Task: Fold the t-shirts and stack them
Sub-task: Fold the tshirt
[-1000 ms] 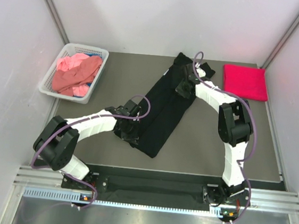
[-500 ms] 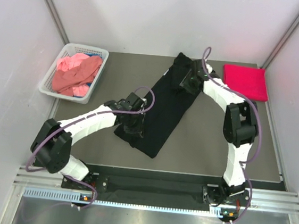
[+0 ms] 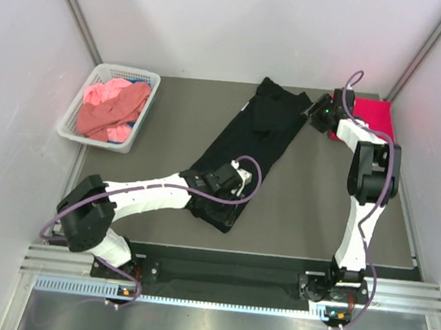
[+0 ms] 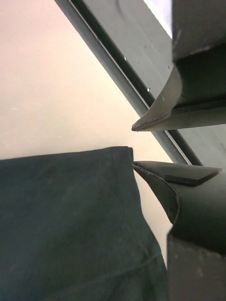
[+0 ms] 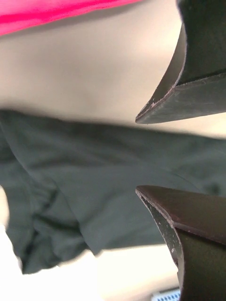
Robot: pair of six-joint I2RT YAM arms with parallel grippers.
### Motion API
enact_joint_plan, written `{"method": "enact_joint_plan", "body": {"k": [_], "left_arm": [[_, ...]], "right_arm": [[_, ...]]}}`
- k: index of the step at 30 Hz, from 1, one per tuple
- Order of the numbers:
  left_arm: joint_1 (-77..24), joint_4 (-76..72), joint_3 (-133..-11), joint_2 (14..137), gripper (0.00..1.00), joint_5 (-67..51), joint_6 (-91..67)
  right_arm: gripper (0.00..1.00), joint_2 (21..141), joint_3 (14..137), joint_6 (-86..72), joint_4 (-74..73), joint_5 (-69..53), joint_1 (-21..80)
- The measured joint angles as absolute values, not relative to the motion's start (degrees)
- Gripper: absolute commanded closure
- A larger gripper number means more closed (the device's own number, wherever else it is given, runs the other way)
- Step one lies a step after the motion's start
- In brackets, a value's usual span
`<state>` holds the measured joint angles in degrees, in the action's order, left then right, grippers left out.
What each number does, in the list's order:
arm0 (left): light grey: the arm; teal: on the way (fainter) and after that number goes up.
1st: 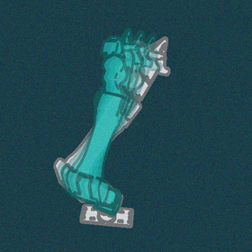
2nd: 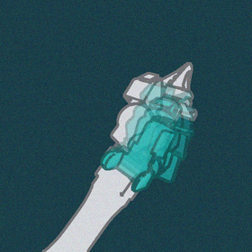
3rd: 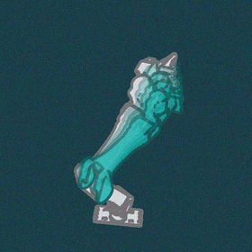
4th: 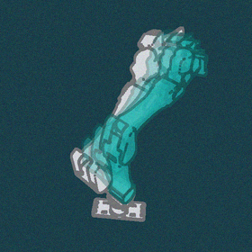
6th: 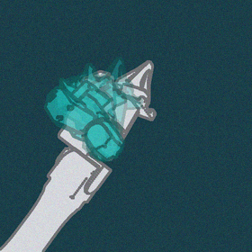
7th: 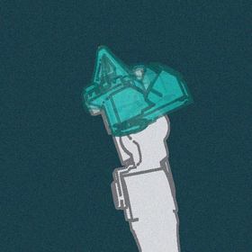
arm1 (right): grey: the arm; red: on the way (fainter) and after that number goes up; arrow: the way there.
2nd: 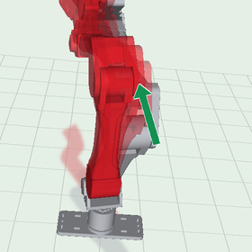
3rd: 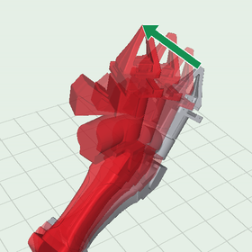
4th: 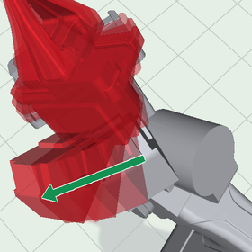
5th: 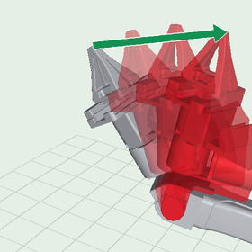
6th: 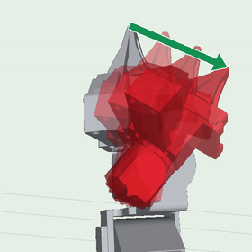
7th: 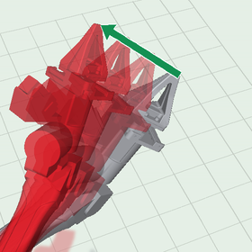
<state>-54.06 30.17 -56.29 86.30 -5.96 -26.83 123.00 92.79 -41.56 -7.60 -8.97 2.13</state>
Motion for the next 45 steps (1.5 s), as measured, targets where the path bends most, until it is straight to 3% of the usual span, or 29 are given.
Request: {"method": "enact_joint_plan", "body": {"k": [8, 24, 28, 29, 30, 33, 37, 43, 45], "left_arm": [[-58.9, 29.3, -55.5, 87.9, 0.60, 1.2, -26.6], [-61.1, 26.0, -55.3, 95.4, 0.61, 5.7, -28.3], [-61.5, 25.7, -55.6, 96.1, 0.69, 6.9, -28.3], [-61.5, 25.7, -55.8, 96.2, 0.74, 7.1, -28.4], [-61.5, 25.7, -55.9, 96.4, 0.86, 7.4, -28.3], [-61.5, 25.6, -56.2, 96.8, 1.00, 7.8, -28.2], [-61.7, 25.6, -56.2, 96.8, 1.00, 7.6, -28.1], [-62.5, 25.5, -56.2, 96.8, 1.00, 7.9, -28.5], [-62.8, 25.1, -56.2, 96.8, 1.00, 7.4, -28.9]], "right_arm": [[0.53, 133.4, 98.4, -42.9, -0.7, -11.7, 0.2], [0.56, 140.9, 108.2, -46.1, 2.0, -9.1, -2.9], [0.59, 142.3, 110.3, -46.3, 1.7, -8.8, -3.0], [0.61, 142.4, 110.4, -46.3, 1.7, -8.7, -3.0], [0.62, 142.7, 110.7, -46.5, 1.7, -8.7, -3.0], [0.66, 143.7, 112.2, -47.0, 1.7, -8.7, -3.2], [0.74, 145.0, 113.6, -47.9, 1.7, -9.1, -3.2], [1.00, 146.0, 114.3, -48.8, 2.1, -9.9, -3.2], [1.00, 146.7, 115.3, -49.1, 1.9, -10.1, -3.2]]}}
